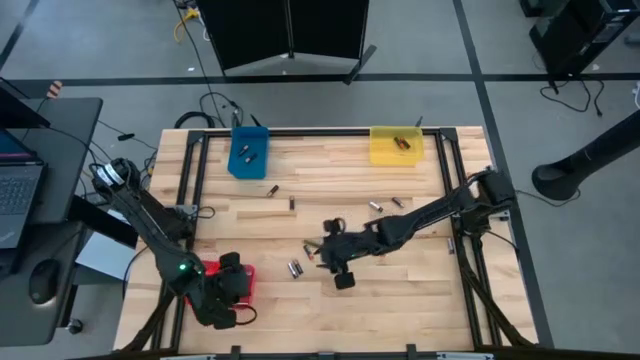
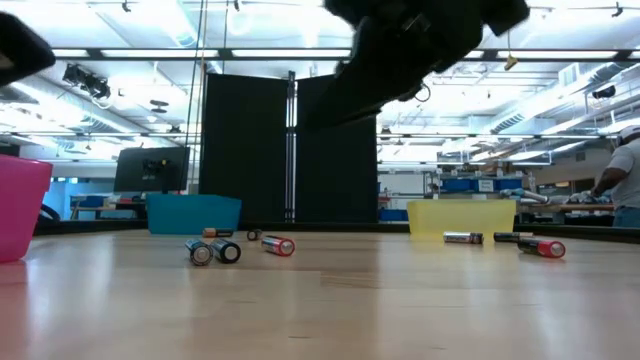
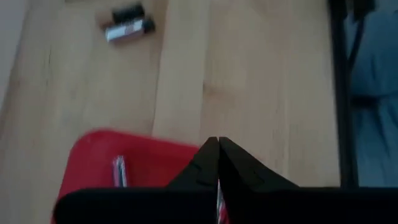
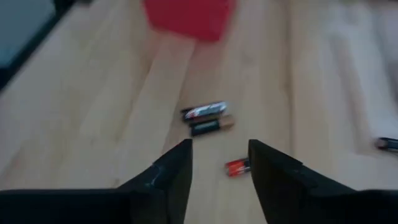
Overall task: Sort batteries
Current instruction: Put the black battery into the blue bin
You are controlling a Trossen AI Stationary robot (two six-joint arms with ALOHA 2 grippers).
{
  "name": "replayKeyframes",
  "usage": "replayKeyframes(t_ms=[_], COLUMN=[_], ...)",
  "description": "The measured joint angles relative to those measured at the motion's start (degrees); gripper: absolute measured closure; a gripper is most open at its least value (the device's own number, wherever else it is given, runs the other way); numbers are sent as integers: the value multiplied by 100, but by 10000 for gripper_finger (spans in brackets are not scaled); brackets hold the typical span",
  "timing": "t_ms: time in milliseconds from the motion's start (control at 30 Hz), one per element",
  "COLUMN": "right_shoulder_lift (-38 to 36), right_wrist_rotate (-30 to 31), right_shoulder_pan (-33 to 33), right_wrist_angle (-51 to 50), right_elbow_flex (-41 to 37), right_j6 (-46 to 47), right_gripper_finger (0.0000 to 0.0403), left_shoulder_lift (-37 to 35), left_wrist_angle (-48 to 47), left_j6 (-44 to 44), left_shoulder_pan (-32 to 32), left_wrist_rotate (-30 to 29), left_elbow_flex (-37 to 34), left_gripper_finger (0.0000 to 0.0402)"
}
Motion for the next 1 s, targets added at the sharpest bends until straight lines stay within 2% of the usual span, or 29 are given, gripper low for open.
replayKeyframes(t_ms=[133, 233, 533, 733, 1000], right_shoulder_lift=[615, 1054, 2157, 2728, 3160], right_wrist_rotate=[-154, -340, -370, -367, -116], right_shoulder_pan=[70, 82, -55, -111, -182], right_wrist_angle=[-878, -1382, -2729, -3395, -3688], right_elbow_flex=[929, 1563, 3187, 3921, 4390], right_j6=[-234, -330, -735, -1100, -1475], right_gripper_finger=[211, 193, 115, 80, 67], left_shoulder_lift=[-19, -19, -19, -19, -19], left_wrist_angle=[302, 305, 276, 278, 295], left_j6=[334, 549, 740, 733, 724], left_shoulder_pan=[-128, -123, -81, -81, -81], left_wrist_rotate=[-429, -506, -652, -649, -647], left_elbow_flex=[-6, -7, -11, -11, -13], left_gripper_finger=[392, 395, 396, 396, 397])
